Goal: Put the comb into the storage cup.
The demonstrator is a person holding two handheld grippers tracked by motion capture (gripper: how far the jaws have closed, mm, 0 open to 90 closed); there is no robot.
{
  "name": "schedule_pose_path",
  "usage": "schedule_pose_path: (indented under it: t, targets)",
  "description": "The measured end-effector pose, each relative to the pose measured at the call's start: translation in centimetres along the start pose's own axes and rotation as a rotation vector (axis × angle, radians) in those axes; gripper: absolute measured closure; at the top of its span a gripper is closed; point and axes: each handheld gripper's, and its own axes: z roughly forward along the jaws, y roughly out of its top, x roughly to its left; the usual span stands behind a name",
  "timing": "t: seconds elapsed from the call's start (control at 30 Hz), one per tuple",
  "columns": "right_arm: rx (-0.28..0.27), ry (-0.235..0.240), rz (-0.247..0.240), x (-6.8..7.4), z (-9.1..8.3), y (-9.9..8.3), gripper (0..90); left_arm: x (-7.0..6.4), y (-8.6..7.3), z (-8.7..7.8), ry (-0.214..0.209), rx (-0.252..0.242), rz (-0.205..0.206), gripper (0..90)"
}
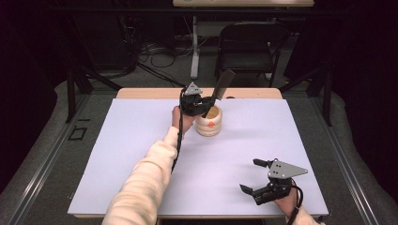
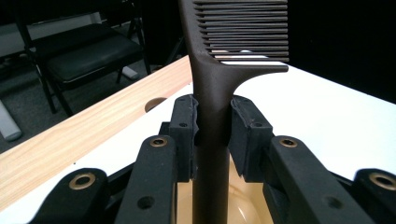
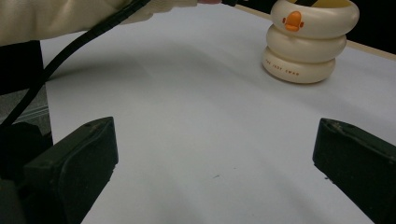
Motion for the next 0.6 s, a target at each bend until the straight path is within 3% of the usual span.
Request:
schedule_pose_path:
  t: [0.6]
  targets:
    - [0.000,0.001,-0.001,-0.02,0.01,-0.02,0.0,-0.08,-0.49,0.32,0.001,0.023,0.009,71.9]
